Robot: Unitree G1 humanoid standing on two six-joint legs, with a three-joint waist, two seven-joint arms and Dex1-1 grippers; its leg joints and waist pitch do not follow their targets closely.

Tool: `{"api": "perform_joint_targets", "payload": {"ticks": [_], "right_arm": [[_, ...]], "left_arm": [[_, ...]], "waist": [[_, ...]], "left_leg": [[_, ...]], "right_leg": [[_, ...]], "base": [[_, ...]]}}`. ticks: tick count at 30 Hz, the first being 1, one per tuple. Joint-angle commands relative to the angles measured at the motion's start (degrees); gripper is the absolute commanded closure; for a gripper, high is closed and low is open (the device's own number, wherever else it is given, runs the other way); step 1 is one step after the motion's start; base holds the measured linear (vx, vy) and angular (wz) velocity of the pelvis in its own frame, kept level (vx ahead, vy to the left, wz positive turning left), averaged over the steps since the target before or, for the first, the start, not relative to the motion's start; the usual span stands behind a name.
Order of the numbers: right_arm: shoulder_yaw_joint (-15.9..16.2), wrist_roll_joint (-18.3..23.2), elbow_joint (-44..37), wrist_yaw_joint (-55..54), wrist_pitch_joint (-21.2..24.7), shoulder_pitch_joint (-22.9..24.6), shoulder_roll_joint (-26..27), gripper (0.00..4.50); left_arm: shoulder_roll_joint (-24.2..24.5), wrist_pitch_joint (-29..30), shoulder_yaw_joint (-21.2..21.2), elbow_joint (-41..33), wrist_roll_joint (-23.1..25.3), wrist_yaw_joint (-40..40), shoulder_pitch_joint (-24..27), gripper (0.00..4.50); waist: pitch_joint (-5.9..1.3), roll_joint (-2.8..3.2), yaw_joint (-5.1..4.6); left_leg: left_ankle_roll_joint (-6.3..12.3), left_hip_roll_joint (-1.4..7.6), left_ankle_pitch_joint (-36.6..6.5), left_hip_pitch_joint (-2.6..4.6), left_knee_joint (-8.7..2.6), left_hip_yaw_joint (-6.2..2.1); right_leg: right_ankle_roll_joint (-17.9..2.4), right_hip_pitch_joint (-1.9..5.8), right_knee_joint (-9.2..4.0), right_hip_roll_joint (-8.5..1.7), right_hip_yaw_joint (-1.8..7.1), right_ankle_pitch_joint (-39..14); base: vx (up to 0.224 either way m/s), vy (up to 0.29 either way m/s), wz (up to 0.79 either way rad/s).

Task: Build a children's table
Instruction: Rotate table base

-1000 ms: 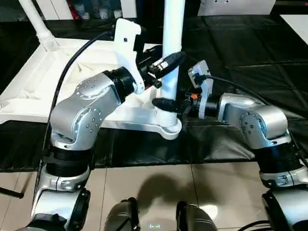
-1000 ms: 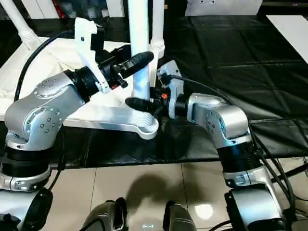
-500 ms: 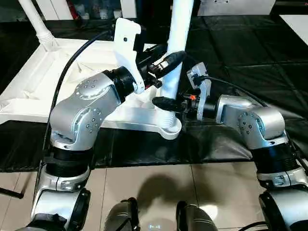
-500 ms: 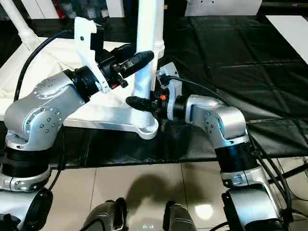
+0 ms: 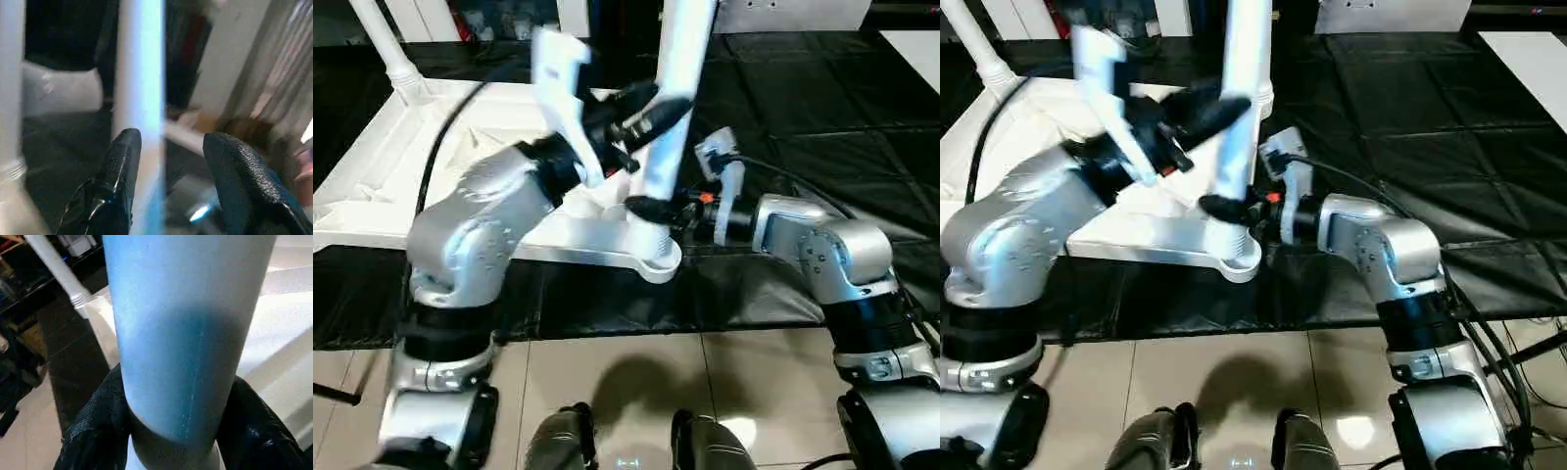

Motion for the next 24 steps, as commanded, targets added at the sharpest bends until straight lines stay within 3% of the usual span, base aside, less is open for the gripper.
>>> {"api": "perform_joint_targets", "payload": {"ticks": [1,6,8,9,10,12,13,16,19,24], "right_arm": [[-1.9,1.2,-0.7,-0.6,-0.2,0.9,0.1,2.59],[-2.8,0.4,-2.1,-0.6,-3.4,1.5,0.1,2.59],[-3.3,-0.4,-2.9,-1.3,-6.3,1.8,0.6,2.59],[-3.1,-0.4,-6.2,-1.7,-5.8,2.0,0.4,2.59],[-2.7,-0.4,-7.6,-1.7,-5.2,2.1,0.2,2.59],[-1.7,-1.2,-8.9,-1.9,-5.1,2.3,0.0,2.59],[-1.2,-1.7,-9.2,-2.0,-5.3,2.4,-0.2,2.59],[0.6,-3.0,-10.3,-1.2,-8.1,3.5,0.4,2.59],[2.0,-4.8,-9.6,-1.0,-10.9,4.2,0.6,2.59],[2.4,-6.6,-9.1,-2.4,-11.7,4.9,0.5,2.59]], "left_arm": [[-0.3,1.1,1.9,-0.9,-3.3,0.3,0.1,1.54],[-1.3,-0.8,3.8,0.6,-2.8,2.7,-0.4,1.54],[-1.0,-1.7,4.1,2.5,-0.2,5.0,-1.1,1.54],[-0.1,-3.2,4.3,6.7,5.4,10.0,-2.4,1.54],[0.3,-3.7,4.3,8.6,7.6,12.3,-3.0,1.54],[1.2,-4.5,3.3,10.8,10.2,13.8,-3.7,1.54],[1.7,-5.0,2.8,11.6,11.0,14.1,-3.9,1.54],[1.1,-5.8,0.2,13.5,11.9,12.9,-5.1,1.54],[0.1,-5.1,-2.8,11.8,11.5,10.1,-6.0,1.54],[0.4,-3.7,-7.0,5.4,8.3,2.9,-5.3,1.54]], "waist": [[-6.94,-1.05,0.14],[-6.91,-0.90,0.08],[-6.88,-0.97,0.00],[-6.84,-1.11,-0.07],[-6.82,-1.08,-0.04],[-6.85,-1.19,-0.04],[-6.99,-1.13,-0.09],[-7.13,-0.99,0.03],[-7.27,-0.80,0.36],[-6.98,-0.80,0.39]], "left_leg": [[2.06,2.55,-9.4,2.09,-3.26,-1.66],[2.21,2.69,-10.0,2.17,-3.38,-1.74],[2.23,2.74,-10.1,2.18,-3.44,-1.80],[2.16,2.67,-10.3,2.22,-3.51,-1.78],[2.20,2.59,-10.3,2.25,-3.51,-1.84],[2.05,2.51,-10.4,2.25,-3.64,-2.01],[1.80,2.52,-9.9,2.25,-3.61,-2.01],[2.10,2.59,-8.9,2.30,-3.46,-1.85],[3.27,2.73,-8.0,2.23,-3.23,-1.73],[3.28,2.82,-9.1,2.07,-3.33,-1.85]], "right_leg": [[-11.9,3.48,-4.01,-4.28,2.35,-17.8],[-10.5,3.37,-4.24,-4.16,2.29,-18.5],[-10.0,3.25,-4.21,-4.09,2.33,-18.7],[-9.2,3.31,-4.23,-3.98,2.38,-19.2],[-8.5,3.27,-4.31,-3.88,2.39,-19.5],[-6.6,3.36,-4.35,-3.95,2.37,-20.4],[-6.6,3.40,-4.19,-4.10,2.38,-20.1],[-8.3,3.17,-4.11,-4.19,2.46,-18.1],[-11.5,3.20,-3.88,-4.33,2.46,-14.6],[-12.2,3.43,-3.88,-4.60,2.38,-16.1]], "base": [[0.000,0.000,0.00],[0.000,0.000,0.00],[0.000,0.000,0.00],[0.000,0.000,0.00],[0.000,0.000,0.00],[0.000,0.000,0.00],[0.000,0.000,0.00],[0.000,0.000,0.00],[0.000,0.000,0.00],[0.000,0.000,0.00]]}}
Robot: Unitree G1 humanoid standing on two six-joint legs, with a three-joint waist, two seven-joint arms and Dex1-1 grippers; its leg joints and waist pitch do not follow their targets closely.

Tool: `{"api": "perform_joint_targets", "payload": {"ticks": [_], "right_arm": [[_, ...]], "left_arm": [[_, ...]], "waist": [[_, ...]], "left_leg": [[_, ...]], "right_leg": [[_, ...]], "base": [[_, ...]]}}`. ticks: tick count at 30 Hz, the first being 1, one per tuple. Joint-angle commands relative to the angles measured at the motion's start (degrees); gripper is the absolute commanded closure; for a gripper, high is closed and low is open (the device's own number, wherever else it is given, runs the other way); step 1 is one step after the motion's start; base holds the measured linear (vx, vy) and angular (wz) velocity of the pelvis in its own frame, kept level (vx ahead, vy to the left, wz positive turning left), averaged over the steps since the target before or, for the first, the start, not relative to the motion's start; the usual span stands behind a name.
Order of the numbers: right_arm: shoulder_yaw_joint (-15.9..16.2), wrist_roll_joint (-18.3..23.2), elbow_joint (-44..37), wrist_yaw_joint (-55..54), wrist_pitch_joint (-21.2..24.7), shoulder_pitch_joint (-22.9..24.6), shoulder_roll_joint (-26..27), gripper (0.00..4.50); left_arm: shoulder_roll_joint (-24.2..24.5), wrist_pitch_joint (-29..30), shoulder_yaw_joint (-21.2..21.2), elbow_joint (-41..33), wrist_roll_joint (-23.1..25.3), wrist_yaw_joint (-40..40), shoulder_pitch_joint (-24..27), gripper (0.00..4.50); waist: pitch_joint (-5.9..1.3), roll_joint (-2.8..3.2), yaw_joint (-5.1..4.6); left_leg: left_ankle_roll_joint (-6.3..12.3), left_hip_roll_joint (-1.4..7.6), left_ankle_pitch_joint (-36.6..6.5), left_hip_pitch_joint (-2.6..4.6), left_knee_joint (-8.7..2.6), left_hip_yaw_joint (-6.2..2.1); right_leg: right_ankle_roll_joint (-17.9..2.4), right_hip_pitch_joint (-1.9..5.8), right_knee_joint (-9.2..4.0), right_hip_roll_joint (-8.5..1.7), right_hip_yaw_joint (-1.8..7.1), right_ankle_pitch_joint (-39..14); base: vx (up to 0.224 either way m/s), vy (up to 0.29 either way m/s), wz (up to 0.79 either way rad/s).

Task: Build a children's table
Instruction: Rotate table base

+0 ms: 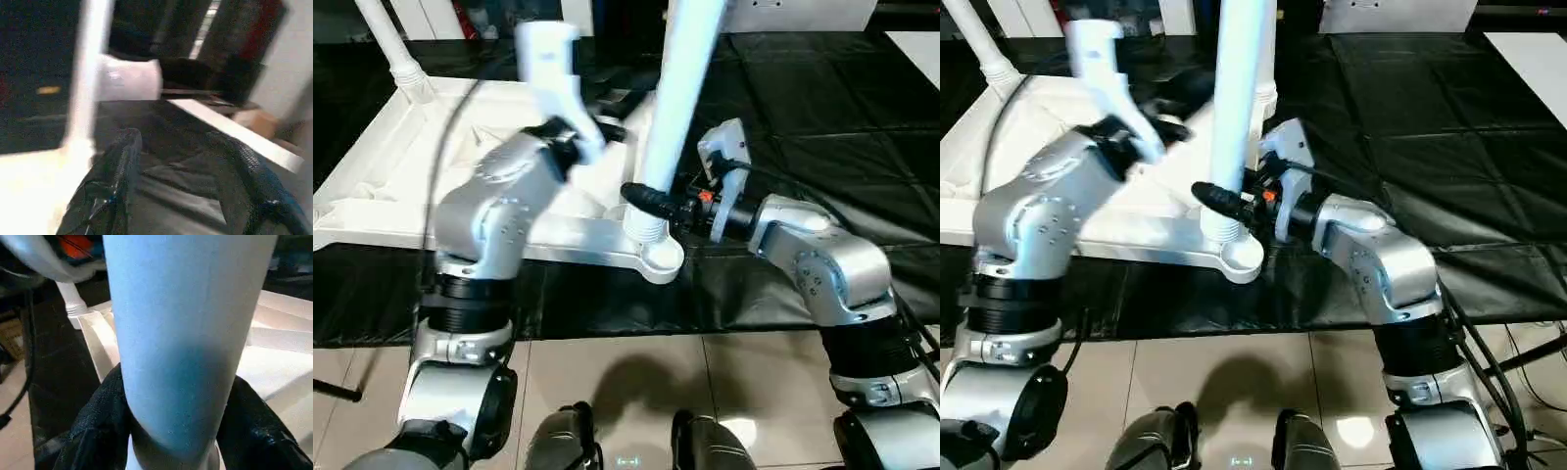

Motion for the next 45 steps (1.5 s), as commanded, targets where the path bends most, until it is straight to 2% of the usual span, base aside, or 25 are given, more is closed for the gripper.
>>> {"api": "perform_joint_targets", "payload": {"ticks": [1,5,7,11,12,14,15,16,17,18,19,23,27,29,31,32,33,34,36,38,40,41,45], "right_arm": [[-0.1,-1.2,-0.1,-0.8,-0.9,0.6,-0.2,2.59],[-0.1,-2.0,0.8,-1.5,-2.1,0.7,-0.1,2.61],[-0.1,-2.3,1.0,-1.6,-2.4,0.7,-0.1,2.61],[-0.6,-2.7,1.3,-2.4,-3.2,0.9,0.2,2.61],[-1.3,-2.7,1.2,-3.1,-3.4,1.1,0.2,2.61],[-2.5,-2.4,0.9,-4.0,-2.6,1.5,0.0,2.61],[-4.0,-1.5,0.0,-4.5,-1.1,2.4,-0.5,2.61],[-4.0,-1.5,0.0,-4.5,-1.1,2.4,-0.5,2.61],[-5.6,-0.7,-1.4,-5.2,0.0,3.9,-1.2,2.61],[-6.0,-0.7,-1.8,-5.5,0.1,4.3,-1.5,2.61],[-6.1,-0.7,-1.9,-5.5,0.1,4.4,-1.5,2.61],[-8.4,-1.0,-3.3,-8.4,-1.8,5.8,-1.2,2.61],[-8.3,-1.6,-5.2,-9.6,1.1,7.7,-2.1,2.61],[-8.2,-1.4,-6.0,-9.4,1.5,8.4,-2.3,2.61],[-8.1,-0.8,-7.7,-8.6,2.1,10.0,-2.7,2.61],[-8.1,-0.7,-8.2,-8.4,1.7,10.6,-2.7,2.61],[-8.3,-0.3,-9.1,-8.5,1.5,11.6,-2.6,2.61],[-8.2,-0.2,-9.4,-8.6,1.4,11.9,-2.7,2.61],[-8.0,0.0,-10.5,-8.6,1.3,13.0,-2.9,2.61],[-7.9,0.1,-11.0,-8.5,1.4,13.6,-3.0,2.61],[-7.7,0.1,-11.6,-8.4,1.7,14.3,-3.1,2.61],[-7.6,0.1,-12.1,-8.3,1.9,14.6,-3.2,2.61],[-7.3,0.0,-13.0,-8.1,2.1,15.5,-3.4,2.61]], "left_arm": [[0.4,1.3,-3.5,-5.3,-2.6,-4.5,-0.1,1.54],[1.5,1.1,-5.7,-7.9,-2.7,-7.5,1.1,1.54],[2.2,0.3,-6.4,-8.3,-2.2,-9.1,1.3,1.54],[2.7,-0.4,-5.5,-6.7,-0.2,-8.3,1.6,1.54],[3.9,-1.3,-5.0,-4.7,1.5,-7.9,1.6,1.54],[6.3,-2.6,-5.2,-2.4,3.4,-9.4,1.9,1.54],[9.2,-4.3,-5.3,0.0,4.9,-11.9,2.4,1.54],[9.2,-4.3,-5.3,0.0,4.9,-11.9,2.4,1.54],[12.7,-6.9,-5.3,3.1,6.4,-15.7,3.2,1.54],[13.8,-7.9,-5.3,4.1,6.9,-17.1,3.5,1.54],[14.0,-8.0,-5.4,4.3,7.0,-17.5,3.5,1.54],[19.4,-11.7,-10.3,8.9,8.7,-30.1,5.4,1.54],[24.3,-13.4,-18.8,10.1,10.6,-42.6,7.0,1.54],[24.8,-15.0,-20.3,11.3,12.3,-44.2,7.1,1.54],[24.6,-18.6,-22.2,16.0,15.9,-45.6,6.2,1.54],[24.0,-21.8,-22.5,19.0,17.9,-45.1,5.3,1.81],[23.2,-25.7,-22.9,24.4,20.6,-44.5,3.5,1.88],[23.3,-26.8,-23.0,25.4,21.0,-44.7,3.2,1.88],[23.9,-30.1,-23.9,29.2,22.2,-46.4,1.8,2.14],[24.4,-31.2,-24.7,30.9,23.1,-46.7,1.3,2.31],[24.6,-32.0,-25.1,32.4,23.6,-47.6,0.8,2.35],[24.5,-32.5,-25.1,33.2,23.7,-48.2,0.6,2.54],[23.7,-34.8,-24.7,37.2,24.4,-52.3,-0.3,2.79]], "waist": [[-6.86,-0.81,0.13],[-6.48,-0.65,-0.17],[-6.52,-0.71,-0.36],[-6.67,-0.58,-0.45],[-6.59,-0.34,-0.44],[-6.54,-0.30,-0.43],[-6.60,-0.29,-0.42],[-6.61,-0.27,-0.42],[-6.55,0.18,-0.37],[-6.68,0.00,-0.33],[-6.75,0.31,-0.39],[-6.65,0.22,-0.34],[-6.32,0.18,-0.42],[-6.26,0.30,-0.39],[-6.26,0.07,-0.45],[-6.21,0.11,-0.40],[-6.26,0.03,-0.44],[-6.08,0.00,-0.48],[-6.31,-0.03,-0.35],[-6.41,-0.16,-0.46],[-6.35,-0.02,-0.53],[-6.37,0.09,-0.51],[-6.48,-0.07,-0.38]], "left_leg": [[3.01,2.83,-9.6,2.14,-3.32,-1.81],[2.10,2.69,-11.2,2.14,-3.47,-1.87],[1.84,2.67,-11.6,2.18,-3.54,-1.92],[1.66,2.78,-11.3,2.40,-3.55,-1.89],[1.62,2.75,-11.6,2.42,-3.57,-1.90],[1.58,2.71,-11.7,2.43,-3.63,-1.91],[1.55,2.67,-11.7,2.59,-3.70,-1.91],[1.67,2.59,-11.6,2.58,-3.73,-1.93],[1.32,2.63,-11.5,2.58,-3.78,-2.00],[1.07,2.61,-11.3,2.57,-3.83,-1.94],[0.82,2.61,-11.1,2.70,-3.84,-1.87],[0.70,2.67,-11.7,2.77,-3.94,-1.81],[-0.34,2.86,-13.1,3.02,-4.38,-1.84],[-0.71,2.89,-13.5,3.02,-4.40,-1.82],[-1.05,2.81,-14.6,2.98,-4.48,-1.82],[-1.09,2.79,-14.9,3.01,-4.50,-1.89],[-1.39,2.80,-15.4,3.02,-4.47,-1.88],[-1.12,2.62,-15.6,2.97,-4.53,-1.82],[-1.52,2.74,-15.6,3.04,-4.59,-1.99],[-1.54,2.85,-15.3,2.85,-4.60,-2.06],[-1.20,2.88,-15.1,2.94,-4.45,-1.93],[-1.16,2.90,-15.0,3.00,-4.39,-1.92],[-0.64,2.81,-14.1,2.85,-4.38,-1.85]], "right_leg": [[-12.3,3.56,-4.12,-4.62,2.43,-17.0],[-11.0,3.40,-4.28,-4.37,2.37,-19.7],[-10.5,3.47,-4.51,-4.39,2.41,-20.3],[-10.9,3.34,-4.31,-4.26,2.45,-18.9],[-11.0,3.27,-4.34,-4.17,2.43,-18.6],[-10.8,3.29,-4.32,-4.22,2.51,-18.2],[-10.6,3.17,-4.29,-4.12,2.49,-18.3],[-10.4,3.24,-4.39,-4.14,2.52,-18.3],[-10.6,3.21,-4.20,-4.14,2.51,-17.8],[-10.1,3.32,-4.16,-4.15,2.56,-17.3],[-10.5,3.23,-4.01,-4.02,2.54,-15.8],[-11.7,3.08,-3.94,-4.37,2.61,-16.0],[-11.5,3.01,-3.95,-4.51,2.77,-18.1],[-11.6,2.98,-4.12,-4.60,2.89,-18.4],[-10.9,3.13,-4.27,-4.62,2.91,-19.4],[-10.6,3.10,-4.43,-4.65,2.89,-20.1],[-10.1,3.18,-4.45,-4.77,2.96,-20.7],[-9.5,3.04,-4.92,-4.56,2.96,-21.7],[-9.7,3.09,-4.77,-4.77,2.90,-21.5],[-10.4,3.27,-4.31,-4.89,2.92,-20.3],[-11.4,3.14,-4.39,-5.03,2.97,-20.1],[-11.7,3.11,-4.31,-4.98,2.96,-19.9],[-11.8,3.28,-4.40,-4.92,2.95,-19.1]], "base": [[0.000,0.000,0.00],[0.000,0.000,0.00],[0.000,0.000,0.00],[0.000,0.000,0.00],[0.000,0.000,0.00],[0.000,0.000,0.00],[0.000,0.000,0.00],[0.000,0.000,0.00],[0.000,0.000,0.00],[0.000,0.000,0.00],[0.000,0.000,0.00],[0.000,0.000,0.00],[0.000,0.000,0.00],[0.000,0.000,0.00],[0.000,0.000,0.00],[0.000,0.000,0.00],[0.000,0.000,0.00],[0.000,0.000,0.00],[0.000,0.000,0.00],[0.000,0.000,0.00],[0.000,0.000,0.00],[0.000,0.000,0.00],[0.000,0.000,0.00]]}}
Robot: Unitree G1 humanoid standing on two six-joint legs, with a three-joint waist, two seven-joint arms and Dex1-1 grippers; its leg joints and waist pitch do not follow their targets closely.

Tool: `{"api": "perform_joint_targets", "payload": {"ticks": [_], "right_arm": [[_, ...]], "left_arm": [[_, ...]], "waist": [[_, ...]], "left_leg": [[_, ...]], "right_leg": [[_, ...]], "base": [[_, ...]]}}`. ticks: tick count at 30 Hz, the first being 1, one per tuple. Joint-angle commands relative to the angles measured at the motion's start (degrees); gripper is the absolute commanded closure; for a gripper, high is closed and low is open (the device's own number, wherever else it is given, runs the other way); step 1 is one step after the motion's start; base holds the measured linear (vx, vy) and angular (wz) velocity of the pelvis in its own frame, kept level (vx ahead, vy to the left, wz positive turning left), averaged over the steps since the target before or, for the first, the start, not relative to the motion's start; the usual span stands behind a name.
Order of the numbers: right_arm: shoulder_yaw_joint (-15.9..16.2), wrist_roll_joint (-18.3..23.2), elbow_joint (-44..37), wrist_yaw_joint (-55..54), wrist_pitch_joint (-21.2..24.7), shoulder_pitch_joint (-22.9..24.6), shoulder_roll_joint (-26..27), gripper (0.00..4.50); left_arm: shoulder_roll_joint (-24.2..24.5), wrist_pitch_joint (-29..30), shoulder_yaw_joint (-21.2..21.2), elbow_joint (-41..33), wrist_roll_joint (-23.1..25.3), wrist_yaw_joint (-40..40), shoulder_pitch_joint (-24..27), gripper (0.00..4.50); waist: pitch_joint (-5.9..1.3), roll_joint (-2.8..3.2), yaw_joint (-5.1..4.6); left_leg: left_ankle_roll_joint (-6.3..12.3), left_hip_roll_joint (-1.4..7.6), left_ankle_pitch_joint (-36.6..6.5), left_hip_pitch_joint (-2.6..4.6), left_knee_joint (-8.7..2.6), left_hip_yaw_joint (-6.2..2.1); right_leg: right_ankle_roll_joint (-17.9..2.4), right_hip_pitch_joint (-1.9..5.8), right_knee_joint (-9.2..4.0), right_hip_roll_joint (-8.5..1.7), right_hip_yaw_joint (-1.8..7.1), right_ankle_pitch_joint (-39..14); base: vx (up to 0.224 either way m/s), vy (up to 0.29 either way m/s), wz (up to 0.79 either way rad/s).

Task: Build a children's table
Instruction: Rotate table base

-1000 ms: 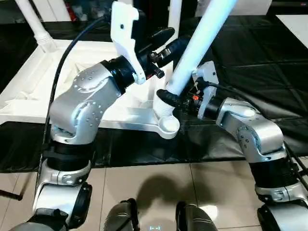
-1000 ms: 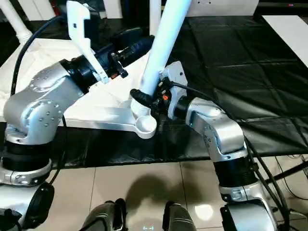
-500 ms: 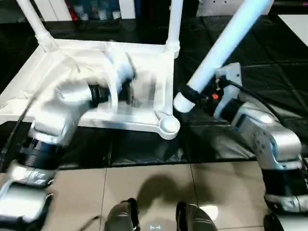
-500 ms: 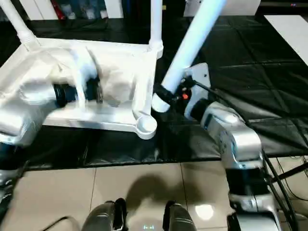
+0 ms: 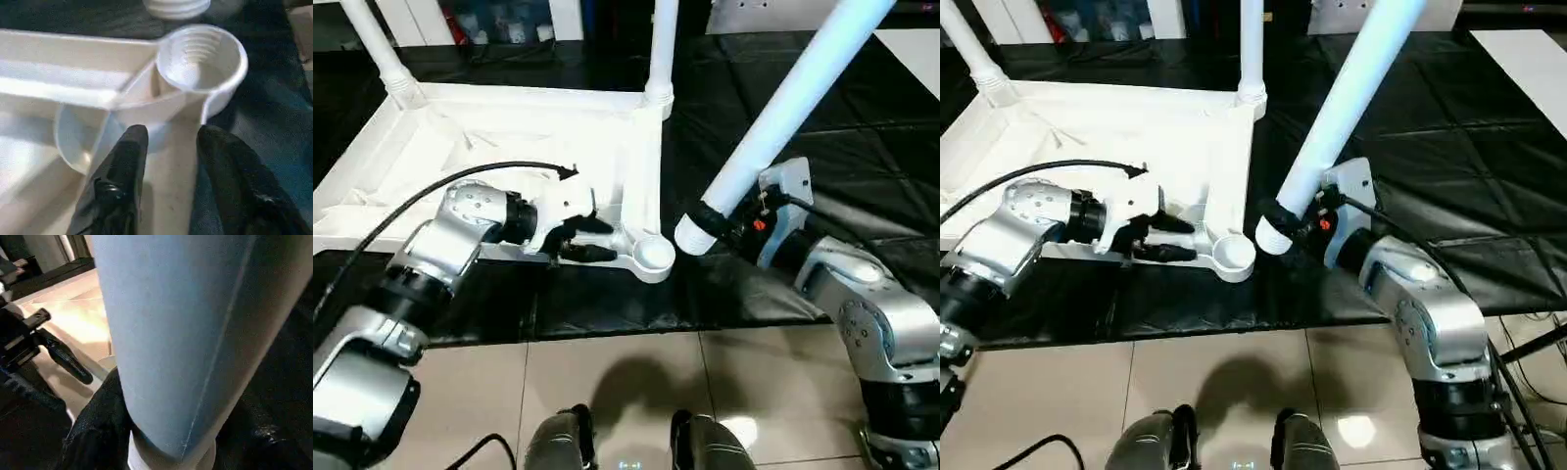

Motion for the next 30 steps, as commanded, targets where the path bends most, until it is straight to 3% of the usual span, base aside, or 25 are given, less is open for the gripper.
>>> {"api": "perform_joint_targets", "payload": {"ticks": [1,4,8,9,14,15,17,19,20,21,23,24,25,27,30], "right_arm": [[0.4,0.7,-1.9,0.4,0.7,0.4,-0.6,2.61],[0.6,0.6,-1.8,0.6,0.5,0.5,-0.7,2.61],[0.8,0.6,-1.8,0.8,0.5,0.4,-0.6,2.61],[0.9,0.7,-1.9,0.9,0.6,0.4,-0.7,2.61],[1.4,0.6,-2.1,1.4,0.7,0.5,-1.1,2.61],[1.7,0.5,-2.0,1.5,0.8,0.4,-1.3,2.61],[1.8,0.4,-2.0,1.6,0.8,0.3,-1.4,2.61],[2.1,0.2,-1.5,1.5,0.8,-0.5,-1.1,2.61],[2.2,0.2,-1.5,1.5,0.9,-0.7,-1.1,2.61],[2.7,-0.1,-1.3,1.3,1.1,-1.3,-0.8,2.61],[3.5,-0.6,-0.9,0.8,1.6,-1.9,-0.5,2.61],[4.3,-1.1,-0.4,0.6,2.0,-2.3,-0.4,2.61],[4.8,-1.4,-0.2,0.7,2.1,-2.5,-0.5,2.61],[5.8,-2.4,0.8,0.7,1.9,-3.0,-0.6,2.61],[6.3,-3.2,2.3,0.5,1.8,-4.1,-0.5,2.61]], "left_arm": [[0.0,-2.4,-0.2,3.0,1.4,-2.9,-0.9,2.86],[0.2,-4.2,-0.6,4.6,2.8,-1.6,-1.1,3.17],[0.1,-6.6,-0.9,7.1,4.8,0.5,-1.7,3.24],[0.0,-6.7,-0.7,7.5,4.8,0.4,-1.8,3.51],[-1.3,-4.4,2.2,6.9,1.6,-2.7,-1.6,3.64],[-1.5,-3.9,2.4,6.7,1.4,-3.6,-1.3,3.93],[-1.6,-3.8,2.3,6.8,1.6,-3.9,-1.2,3.97],[-2.1,-1.8,2.0,7.4,2.8,-1.7,-0.6,4.10],[-2.3,-1.6,2.0,7.4,3.0,-1.1,-0.5,4.25],[-3.5,0.3,2.3,7.5,4.0,2.8,0.4,4.32],[-5.3,4.4,3.3,6.1,4.3,7.2,1.7,4.34],[-6.8,7.6,4.5,4.7,3.6,10.0,2.5,4.37],[-7.4,9.2,5.1,4.0,3.0,11.0,2.8,4.42],[-9.1,12.5,6.4,1.9,1.7,13.3,3.7,4.47],[-9.7,12.7,6.0,-0.8,2.4,14.4,5.0,4.50]], "waist": [[-6.47,-0.16,0.14],[-6.45,-0.12,0.22],[-6.53,-0.28,0.31],[-6.53,-0.30,0.39],[-6.52,-0.28,0.51],[-6.51,-0.24,0.58],[-6.57,-0.33,0.55],[-6.61,-0.36,0.49],[-6.75,0.37,0.65],[-6.72,-0.11,0.47],[-6.66,-0.19,0.50],[-6.58,0.40,0.50],[-6.57,-0.05,0.22],[-6.66,-0.10,0.05],[-6.71,-0.24,-0.54]], "left_leg": [[-0.38,2.82,-14.3,2.42,-4.08,-1.92],[-0.60,3.01,-15.3,2.62,-4.06,-1.95],[-0.66,3.01,-15.3,2.64,-4.03,-1.93],[-0.67,3.06,-15.0,2.64,-4.04,-1.92],[-0.60,3.07,-15.1,2.65,-3.98,-1.90],[-0.65,3.08,-14.9,2.62,-3.98,-1.89],[-0.47,3.05,-14.7,2.51,-3.99,-1.92],[-0.23,3.03,-14.5,2.47,-3.97,-1.92],[-0.34,3.03,-14.4,2.54,-3.86,-1.99],[-0.27,3.01,-14.5,2.48,-3.90,-1.89],[0.01,2.99,-14.5,2.40,-3.83,-1.95],[0.11,2.96,-14.3,2.36,-3.77,-2.06],[0.24,2.88,-14.5,2.20,-3.79,-2.05],[0.52,2.79,-14.5,2.23,-3.69,-2.04],[1.02,2.59,-14.5,1.95,-3.65,-2.16]], "right_leg": [[-12.2,3.18,-4.43,-4.90,2.75,-18.8],[-12.5,3.04,-4.49,-5.02,2.81,-19.5],[-12.2,3.07,-4.48,-5.08,2.85,-20.0],[-12.3,3.05,-4.40,-5.11,2.88,-19.7],[-12.8,3.07,-4.44,-5.25,2.86,-20.1],[-13.0,3.08,-4.44,-5.29,2.84,-20.1],[-13.1,3.14,-4.35,-5.21,2.81,-19.4],[-13.0,3.16,-4.28,-5.16,2.85,-19.0],[-13.2,3.21,-4.14,-5.25,2.82,-18.8],[-13.5,3.25,-4.28,-5.09,2.79,-18.2],[-13.4,3.36,-4.30,-5.18,2.79,-19.0],[-13.5,3.33,-4.24,-5.20,2.70,-19.6],[-13.1,3.47,-4.43,-5.07,2.62,-20.5],[-12.6,3.49,-4.62,-5.15,2.66,-21.6],[-11.8,3.63,-4.85,-4.98,2.46,-22.7]], "base": [[0.000,0.000,0.00],[0.000,0.000,0.00],[0.000,0.000,0.00],[0.000,0.000,0.00],[0.000,0.000,0.00],[0.000,0.000,0.00],[0.000,0.000,0.00],[0.000,0.000,0.00],[0.000,0.000,0.00],[0.000,0.000,0.00],[0.000,0.000,0.00],[0.000,0.000,0.00],[0.000,0.000,0.00],[0.000,0.000,0.00],[0.000,0.000,0.00]]}}
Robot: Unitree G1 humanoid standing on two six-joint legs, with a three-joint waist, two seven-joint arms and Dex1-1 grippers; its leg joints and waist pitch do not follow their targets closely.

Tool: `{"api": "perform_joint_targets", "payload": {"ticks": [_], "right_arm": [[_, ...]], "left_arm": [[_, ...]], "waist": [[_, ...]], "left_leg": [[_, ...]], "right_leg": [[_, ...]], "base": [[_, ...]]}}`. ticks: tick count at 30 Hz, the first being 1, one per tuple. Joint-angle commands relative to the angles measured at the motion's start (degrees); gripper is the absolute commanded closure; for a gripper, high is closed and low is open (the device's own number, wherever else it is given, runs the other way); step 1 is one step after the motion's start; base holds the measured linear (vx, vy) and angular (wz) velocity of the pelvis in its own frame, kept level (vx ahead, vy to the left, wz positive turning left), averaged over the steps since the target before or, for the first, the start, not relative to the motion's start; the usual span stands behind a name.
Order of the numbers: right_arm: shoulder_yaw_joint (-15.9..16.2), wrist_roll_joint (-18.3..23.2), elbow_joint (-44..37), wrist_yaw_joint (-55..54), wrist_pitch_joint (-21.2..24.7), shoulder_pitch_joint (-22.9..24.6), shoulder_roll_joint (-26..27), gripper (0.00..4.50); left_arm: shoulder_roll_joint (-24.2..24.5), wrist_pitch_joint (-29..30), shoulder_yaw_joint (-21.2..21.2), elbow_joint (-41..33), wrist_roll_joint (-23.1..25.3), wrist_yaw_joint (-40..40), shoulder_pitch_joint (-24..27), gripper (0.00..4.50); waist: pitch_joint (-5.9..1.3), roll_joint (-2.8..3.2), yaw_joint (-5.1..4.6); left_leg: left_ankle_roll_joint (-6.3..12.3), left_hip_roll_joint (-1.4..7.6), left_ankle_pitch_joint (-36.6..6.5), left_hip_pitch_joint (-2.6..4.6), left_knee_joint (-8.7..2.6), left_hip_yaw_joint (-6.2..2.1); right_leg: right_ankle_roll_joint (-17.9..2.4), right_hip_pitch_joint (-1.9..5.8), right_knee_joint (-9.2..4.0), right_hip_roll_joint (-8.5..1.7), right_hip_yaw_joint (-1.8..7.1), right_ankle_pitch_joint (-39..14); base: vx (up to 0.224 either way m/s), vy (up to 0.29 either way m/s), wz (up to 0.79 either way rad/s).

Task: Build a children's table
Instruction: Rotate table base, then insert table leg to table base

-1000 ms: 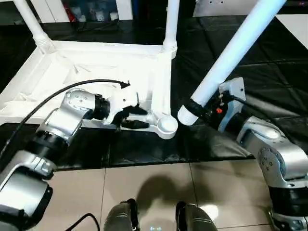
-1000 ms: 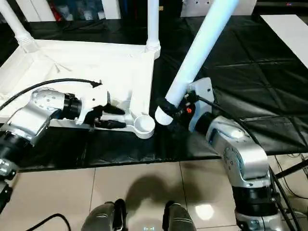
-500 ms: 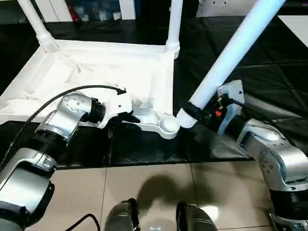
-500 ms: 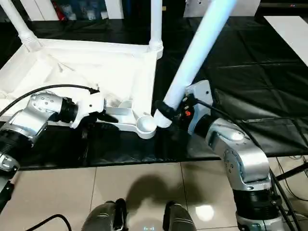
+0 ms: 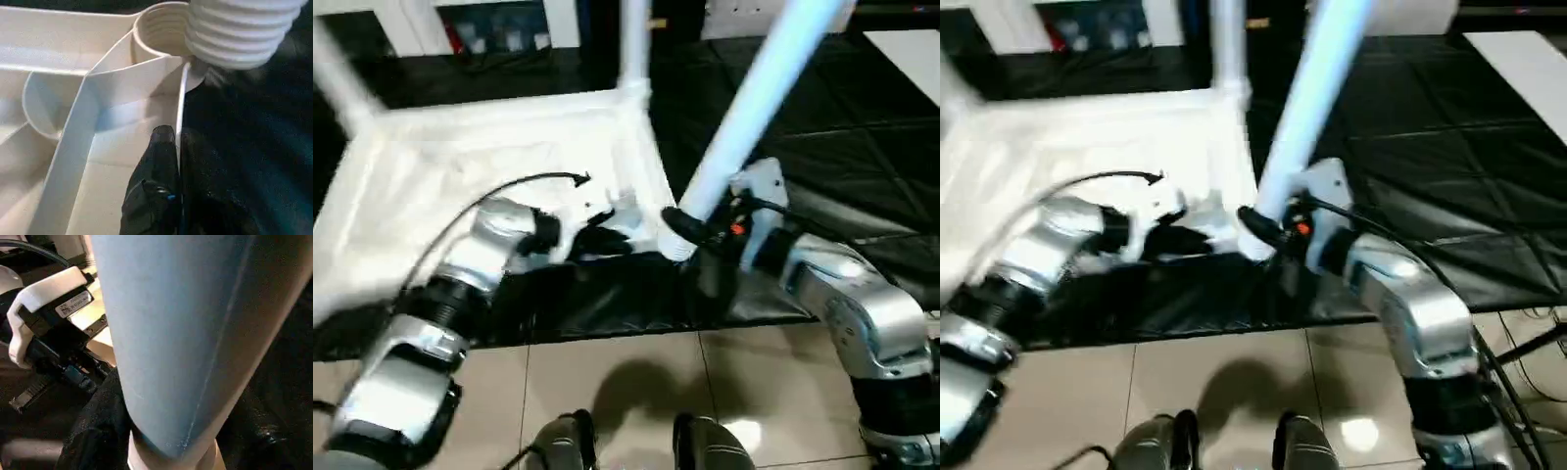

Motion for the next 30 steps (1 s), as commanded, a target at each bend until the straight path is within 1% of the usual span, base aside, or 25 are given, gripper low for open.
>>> {"api": "perform_joint_targets", "payload": {"ticks": [1,2,3,4,5,6,7,8,9,10,11,12,13,14,15,16,18,19,21,23,25,26,28,30], "right_arm": [[1.0,-1.7,1.9,-0.5,0.4,-0.7,0.0,2.61],[1.3,-2.5,3.5,-0.6,-0.1,-1.9,0.1,2.61],[1.7,-3.2,4.8,-0.6,-0.4,-2.8,-0.1,2.61],[2.0,-3.5,5.5,-0.5,-0.6,-3.3,-0.3,2.61],[2.4,-3.9,6.5,-0.3,-0.9,-3.9,-0.5,2.61],[2.6,-4.2,7.2,-0.1,-1.0,-4.4,-0.6,2.61],[2.8,-4.3,8.0,0.2,-0.9,-5.0,-0.8,2.61],[3.1,-4.3,8.4,0.6,-0.6,-5.3,-1.0,2.61],[3.5,-4.4,8.9,1.3,-0.3,-5.7,-1.4,2.61],[3.9,-4.3,9.6,1.9,0.3,-6.1,-1.7,2.61],[4.2,-4.3,10.0,2.4,0.7,-6.3,-1.9,2.61],[4.4,-4.3,10.6,3.1,1.1,-6.6,-2.1,2.61],[4.5,-4.3,11.0,3.5,1.3,-6.7,-2.2,2.61],[4.6,-4.0,11.4,4.1,1.9,-6.8,-2.2,2.61],[4.7,-3.8,12.0,4.6,2.2,-7.0,-2.2,2.61],[4.7,-3.7,12.4,4.9,2.2,-7.1,-2.1,2.61],[5.0,-4.3,14.2,5.2,1.2,-7.4,-1.9,2.62],[5.0,-4.3,14.2,5.2,1.2,-7.4,-1.9,2.62],[5.3,-4.0,15.1,5.7,1.7,-7.5,-1.7,2.62],[5.5,-3.9,15.3,6.0,1.9,-7.4,-1.8,2.62],[5.6,-4.1,15.2,6.4,2.0,-7.2,-1.7,2.62],[5.6,-4.1,15.2,6.5,2.0,-7.1,-1.7,2.62],[5.6,-4.1,15.3,6.7,2.0,-6.9,-1.6,2.62],[5.7,-4.2,15.9,7.0,1.7,-6.9,-1.5,2.62]], "left_arm": [[0.2,1.6,0.2,-0.8,0.8,2.8,2.6,4.50],[0.3,0.5,-0.6,-3.5,2.0,2.8,4.0,4.50],[1.1,-2.3,-2.2,-5.7,4.0,2.2,5.1,4.50],[1.8,-4.0,-3.2,-6.8,5.2,1.6,5.6,4.50],[2.6,-4.1,-4.3,-8.1,6.5,1.3,6.1,4.50],[3.2,-4.0,-5.0,-9.1,7.3,1.1,6.5,4.50],[3.6,-5.3,-5.2,-9.6,7.3,0.2,6.8,4.50],[3.9,-5.2,-5.2,-10.1,7.0,-0.3,6.9,4.50],[4.2,-6.3,-5.3,-10.3,6.7,-1.1,6.9,4.50],[4.6,-6.5,-5.5,-10.7,6.4,-2.2,6.9,4.50],[4.9,-6.6,-5.7,-11.0,6.2,-2.8,7.0,4.50],[5.3,-6.6,-5.8,-11.2,6.3,-3.3,7.1,4.50],[5.5,-6.4,-5.9,-11.3,6.4,-3.5,7.2,4.50],[5.7,-6.8,-5.9,-11.0,6.7,-3.6,7.2,4.50],[5.9,-7.5,-5.9,-10.8,7.0,-3.8,7.3,4.50],[6.2,-8.7,-6.1,-10.7,7.0,-4.4,7.4,4.50],[6.8,-10.5,-6.3,-11.2,5.8,-7.2,8.0,4.50],[6.8,-10.5,-6.3,-11.2,5.8,-7.2,8.0,4.50],[6.8,-10.3,-6.0,-10.8,5.9,-6.6,7.8,4.50],[6.8,-10.0,-5.9,-10.4,6.1,-6.2,7.6,4.50],[6.6,-8.6,-5.5,-10.0,5.8,-6.0,7.6,4.50],[6.5,-8.4,-5.5,-10.0,5.7,-6.2,7.6,4.50],[6.5,-8.6,-5.4,-10.0,5.2,-7.2,7.9,4.50],[6.2,-9.2,-5.0,-9.5,5.0,-6.7,8.0,4.50]], "waist": [[-5.96,-0.78,0.34],[-5.89,-0.78,0.22],[-5.83,-0.80,0.13],[-5.97,-0.77,0.09],[-5.80,-0.69,-0.10],[-5.94,-0.81,0.01],[-5.87,-0.71,-0.03],[-5.91,-0.69,0.01],[-6.07,-1.05,0.05],[-6.11,-0.86,0.06],[-6.17,-0.88,0.10],[-6.22,-1.08,0.06],[-6.23,-1.08,0.10],[-6.18,-1.24,0.09],[-6.26,-1.13,0.16],[-6.16,-1.31,0.12],[-6.18,-1.24,0.16],[-6.16,-1.30,0.08],[-6.10,-1.37,0.02],[-5.99,-1.39,0.01],[-5.85,-1.41,0.01],[-5.81,-1.48,-0.03],[-5.64,-1.52,0.00],[-5.74,-1.54,0.00]], "left_leg": [[1.01,2.67,-15.0,1.96,-3.71,-2.23],[1.08,2.60,-15.1,1.97,-3.72,-2.16],[1.01,2.78,-15.6,2.17,-3.81,-2.23],[0.95,2.91,-15.7,2.17,-3.83,-2.43],[0.87,2.89,-15.8,2.02,-3.97,-2.38],[0.65,3.05,-16.0,2.36,-4.00,-2.33],[0.61,2.97,-16.1,2.42,-3.95,-2.26],[0.52,2.94,-16.1,2.41,-3.97,-2.14],[0.53,2.97,-15.7,2.38,-3.98,-2.12],[0.67,2.95,-15.2,2.29,-4.01,-2.15],[0.69,2.96,-15.3,2.38,-3.99,-2.10],[0.76,3.01,-15.0,2.34,-4.05,-2.12],[0.88,2.97,-15.1,2.28,-3.95,-1.99],[0.91,2.95,-15.3,2.27,-3.98,-2.01],[0.83,2.97,-15.4,2.38,-3.96,-2.05],[0.76,3.01,-15.6,2.38,-4.02,-2.03],[0.24,3.06,-16.8,2.50,-4.09,-2.12],[-0.08,3.08,-17.2,2.44,-4.16,-2.15],[-0.35,3.07,-17.9,2.61,-4.16,-2.15],[-0.69,3.03,-18.8,2.67,-4.20,-2.20],[-1.12,3.04,-20.0,2.95,-4.29,-2.26],[-1.21,3.01,-20.3,2.98,-4.30,-2.27],[-1.48,2.93,-21.3,3.32,-4.30,-2.32],[-1.61,2.99,-21.3,3.39,-4.34,-2.40]], "right_leg": [[-11.2,3.35,-5.02,-4.82,2.43,-24.0],[-10.9,3.27,-5.21,-4.70,2.44,-24.5],[-10.2,3.00,-5.44,-4.67,2.46,-25.4],[-10.1,3.12,-5.34,-4.79,2.47,-25.3],[-9.9,3.14,-5.27,-4.65,2.47,-25.3],[-9.8,2.87,-5.12,-4.62,2.53,-25.1],[-10.0,2.78,-5.14,-4.59,2.55,-24.7],[-10.1,2.80,-5.12,-4.51,2.60,-23.9],[-10.3,2.90,-5.00,-4.53,2.61,-23.0],[-10.8,2.92,-4.79,-4.49,2.61,-21.6],[-10.9,2.90,-4.82,-4.48,2.61,-21.2],[-11.4,2.99,-4.67,-4.50,2.62,-20.2],[-11.7,3.00,-4.65,-4.54,2.72,-19.5],[-11.7,3.03,-4.70,-4.53,2.69,-19.8],[-11.6,3.00,-4.71,-4.58,2.66,-20.3],[-11.5,2.95,-4.81,-4.58,2.66,-20.7],[-11.1,2.85,-4.91,-4.63,2.65,-22.1],[-10.9,2.87,-4.90,-4.61,2.62,-22.5],[-11.0,2.71,-4.92,-4.58,2.66,-22.9],[-10.7,2.72,-5.11,-4.66,2.64,-24.5],[-10.2,2.56,-5.30,-4.69,2.66,-26.4],[-10.1,2.57,-5.33,-4.67,2.65,-26.9],[-9.6,2.49,-5.66,-4.77,2.66,-29.1],[-9.4,2.57,-5.67,-4.81,2.67,-29.5]], "base": [[0.000,0.000,0.00],[0.000,0.000,0.00],[0.000,0.000,0.00],[0.000,0.000,0.00],[0.000,0.000,0.00],[0.000,0.000,0.00],[0.000,0.000,0.00],[0.000,0.000,0.00],[0.000,0.000,0.00],[0.000,0.000,0.00],[0.000,0.000,0.00],[0.000,0.000,0.00],[0.000,0.000,0.00],[0.000,0.000,0.00],[0.000,0.000,0.00],[0.000,0.000,0.00],[0.000,0.000,0.00],[0.000,0.000,0.00],[0.000,0.000,0.00],[0.000,0.000,0.00],[0.000,0.000,0.00],[0.000,0.000,0.00],[0.000,0.000,0.00],[0.000,0.000,0.00]]}}
